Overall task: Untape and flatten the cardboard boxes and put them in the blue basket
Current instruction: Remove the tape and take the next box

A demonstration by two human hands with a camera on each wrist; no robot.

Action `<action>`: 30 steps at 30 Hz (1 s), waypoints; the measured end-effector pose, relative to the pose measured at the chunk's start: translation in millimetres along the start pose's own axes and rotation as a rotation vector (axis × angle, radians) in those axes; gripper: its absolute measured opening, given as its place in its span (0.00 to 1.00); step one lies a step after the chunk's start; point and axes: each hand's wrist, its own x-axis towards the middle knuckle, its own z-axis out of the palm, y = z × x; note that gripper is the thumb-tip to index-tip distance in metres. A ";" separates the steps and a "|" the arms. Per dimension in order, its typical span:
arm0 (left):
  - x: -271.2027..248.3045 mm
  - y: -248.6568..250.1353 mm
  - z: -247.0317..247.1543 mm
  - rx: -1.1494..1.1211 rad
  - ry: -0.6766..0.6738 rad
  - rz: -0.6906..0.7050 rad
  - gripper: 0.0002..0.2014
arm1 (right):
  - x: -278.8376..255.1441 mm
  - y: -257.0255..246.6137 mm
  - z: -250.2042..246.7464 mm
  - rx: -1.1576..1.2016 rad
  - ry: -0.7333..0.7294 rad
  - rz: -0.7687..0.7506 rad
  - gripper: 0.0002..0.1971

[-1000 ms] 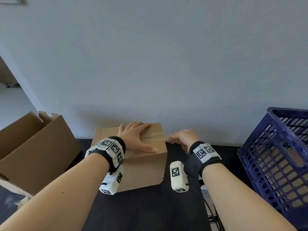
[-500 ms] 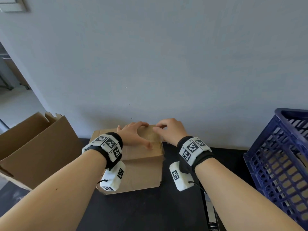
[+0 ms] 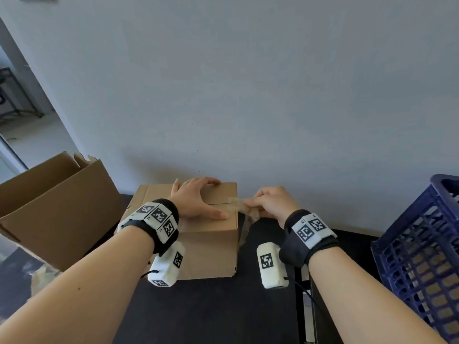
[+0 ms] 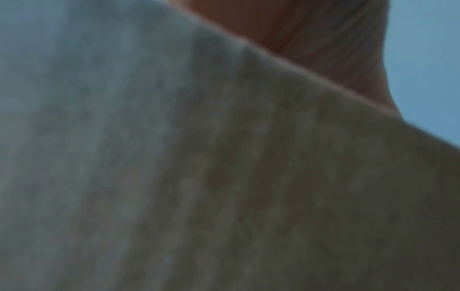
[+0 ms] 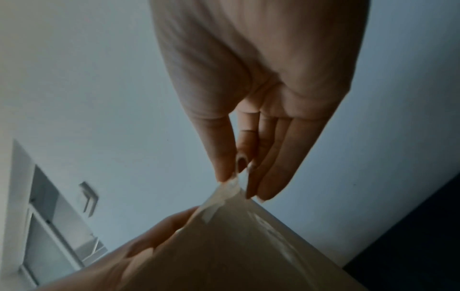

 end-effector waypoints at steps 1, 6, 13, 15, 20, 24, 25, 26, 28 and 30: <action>-0.1 0.7 0.1 -0.007 0.002 0.000 0.46 | 0.7 5.0 -3.4 0.046 -0.005 0.020 0.12; -1.8 2.5 -2.2 -0.015 0.000 -0.017 0.42 | 6.3 22.0 -20.7 0.188 0.062 0.117 0.14; 2.0 -1.0 -1.4 -0.027 -0.018 -0.019 0.49 | 11.1 63.9 -70.8 0.069 0.364 0.187 0.09; 3.0 -1.5 -2.0 -0.021 -0.021 -0.014 0.51 | 2.9 50.0 -64.2 0.094 0.353 0.119 0.11; -1.6 2.4 -13.1 -0.144 -0.030 -0.026 0.40 | -16.8 -8.6 -48.5 0.191 0.344 -0.127 0.12; -10.0 17.6 -37.1 -0.460 0.088 0.091 0.30 | -45.5 -69.8 -27.5 0.313 0.255 -0.311 0.11; -13.2 22.4 -44.4 -0.525 0.070 0.138 0.28 | -52.3 -84.2 -19.5 0.343 0.223 -0.354 0.10; -16.8 27.7 -51.9 -0.581 0.035 0.178 0.26 | -58.9 -97.9 -10.2 0.367 0.193 -0.392 0.09; -24.6 31.4 -66.2 -0.635 -0.029 0.230 0.21 | -69.3 -121.0 12.2 0.368 0.142 -0.455 0.09; -35.3 26.8 -80.0 -0.675 -0.026 0.246 0.16 | -75.5 -137.6 36.4 0.317 0.116 -0.503 0.08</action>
